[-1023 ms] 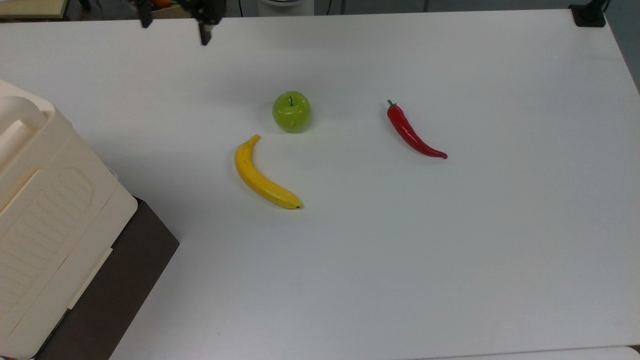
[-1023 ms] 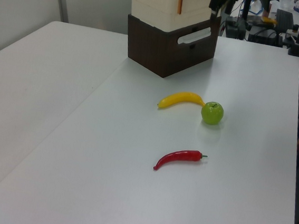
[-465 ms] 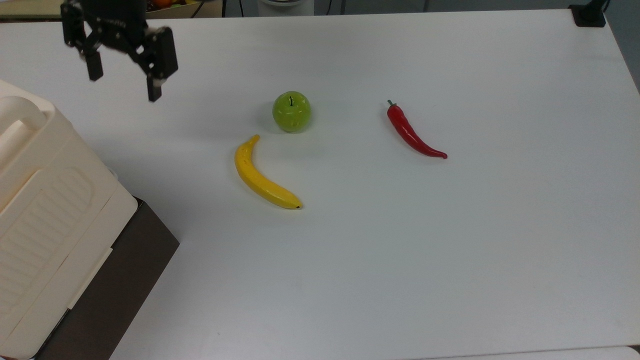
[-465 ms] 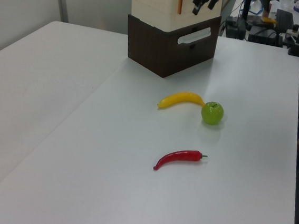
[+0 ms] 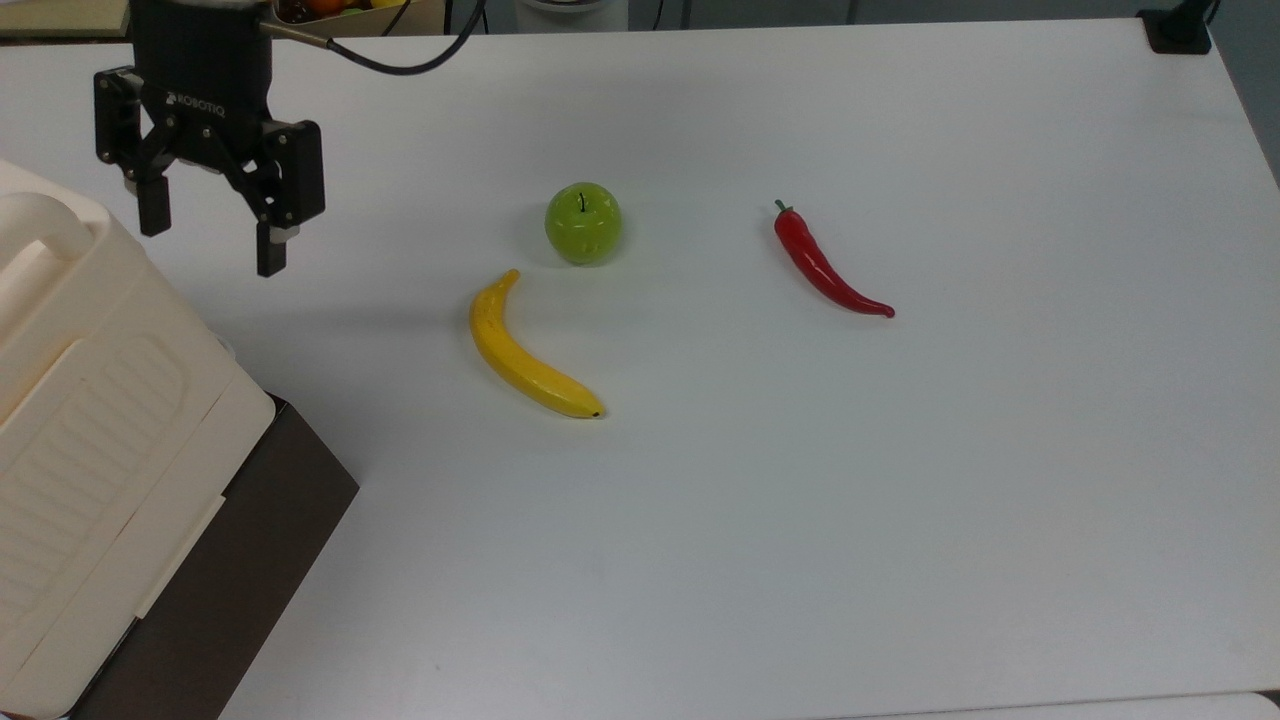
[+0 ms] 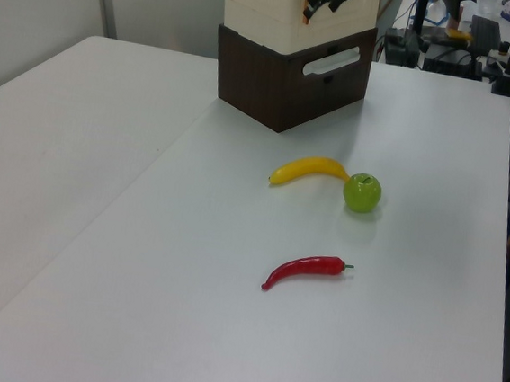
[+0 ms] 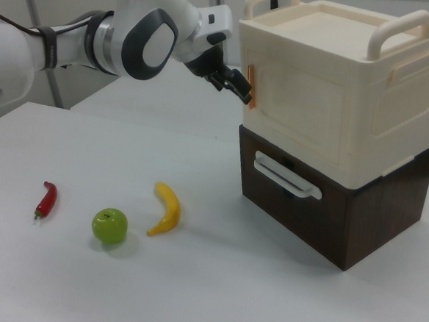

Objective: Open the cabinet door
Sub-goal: 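Lower the gripper and close it on the orange door handle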

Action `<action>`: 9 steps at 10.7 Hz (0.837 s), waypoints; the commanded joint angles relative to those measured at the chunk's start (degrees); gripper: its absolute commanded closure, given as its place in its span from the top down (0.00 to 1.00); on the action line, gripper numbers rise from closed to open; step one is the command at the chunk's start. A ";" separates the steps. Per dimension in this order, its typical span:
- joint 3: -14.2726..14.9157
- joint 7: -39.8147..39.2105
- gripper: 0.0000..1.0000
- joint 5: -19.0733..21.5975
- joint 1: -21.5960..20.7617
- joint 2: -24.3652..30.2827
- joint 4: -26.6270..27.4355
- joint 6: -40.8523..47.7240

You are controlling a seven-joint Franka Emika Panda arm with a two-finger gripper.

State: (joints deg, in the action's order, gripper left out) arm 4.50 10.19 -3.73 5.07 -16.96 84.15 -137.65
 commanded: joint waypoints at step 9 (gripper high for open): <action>-0.02 0.97 0.47 -8.31 1.09 -3.96 -3.55 -5.61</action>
State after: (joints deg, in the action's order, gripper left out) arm 4.50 10.38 -10.21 6.11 -19.92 81.51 -142.32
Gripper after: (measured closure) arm 0.374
